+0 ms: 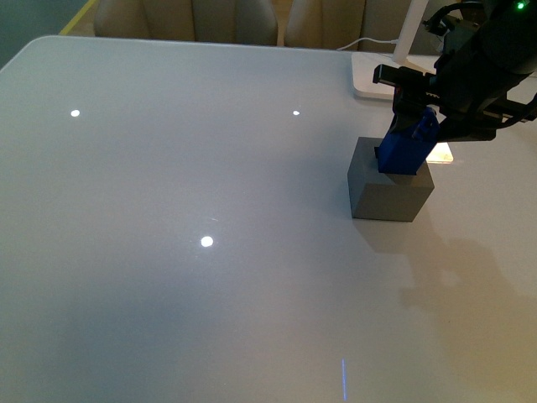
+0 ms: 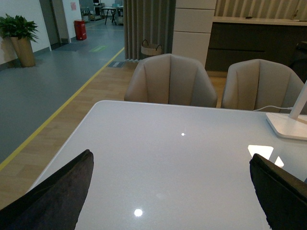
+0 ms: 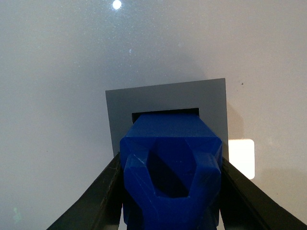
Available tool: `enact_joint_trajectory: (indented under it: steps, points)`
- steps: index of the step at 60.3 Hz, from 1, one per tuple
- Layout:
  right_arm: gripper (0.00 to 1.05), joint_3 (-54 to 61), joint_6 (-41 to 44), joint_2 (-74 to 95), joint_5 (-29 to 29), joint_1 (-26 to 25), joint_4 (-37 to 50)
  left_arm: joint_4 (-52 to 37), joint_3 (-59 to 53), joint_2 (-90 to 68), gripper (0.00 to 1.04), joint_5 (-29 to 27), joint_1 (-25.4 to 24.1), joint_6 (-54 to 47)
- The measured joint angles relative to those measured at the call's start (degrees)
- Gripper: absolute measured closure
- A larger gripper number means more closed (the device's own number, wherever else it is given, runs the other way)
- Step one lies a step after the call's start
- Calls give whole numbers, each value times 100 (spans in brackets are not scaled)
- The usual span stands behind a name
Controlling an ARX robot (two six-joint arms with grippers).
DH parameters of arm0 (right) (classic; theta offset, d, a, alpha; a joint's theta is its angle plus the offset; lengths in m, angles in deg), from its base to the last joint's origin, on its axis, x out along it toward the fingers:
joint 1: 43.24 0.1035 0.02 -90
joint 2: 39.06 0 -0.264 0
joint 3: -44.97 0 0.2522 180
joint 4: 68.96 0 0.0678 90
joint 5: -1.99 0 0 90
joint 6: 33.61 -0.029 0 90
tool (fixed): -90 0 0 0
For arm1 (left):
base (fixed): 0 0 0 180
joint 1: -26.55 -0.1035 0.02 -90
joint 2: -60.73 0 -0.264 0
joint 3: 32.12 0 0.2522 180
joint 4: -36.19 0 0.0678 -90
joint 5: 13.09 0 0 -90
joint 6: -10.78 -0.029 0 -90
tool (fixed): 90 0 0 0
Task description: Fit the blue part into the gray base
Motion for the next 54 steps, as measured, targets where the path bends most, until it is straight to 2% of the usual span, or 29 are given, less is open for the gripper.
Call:
enact_joint_trajectory:
  steps: [16, 20, 29, 48, 54]
  points:
    - [14, 26, 2, 55, -4, -20, 68, 0, 0, 0, 7, 0, 0, 0]
    - [7, 68, -17, 52, -59, -35, 160, 0, 0, 0, 7, 2, 0, -2]
    - [9, 396, 4, -186, -142, -59, 422, 0, 0, 0, 7, 0, 0, 0]
    - [9, 1668, 214, -1792, -173, -68, 1449, 0, 0, 0, 7, 0, 0, -2]
    - [24, 2750, 911, -1928, 710, -66, 4253, 0, 0, 2, 7, 2, 0, 0]
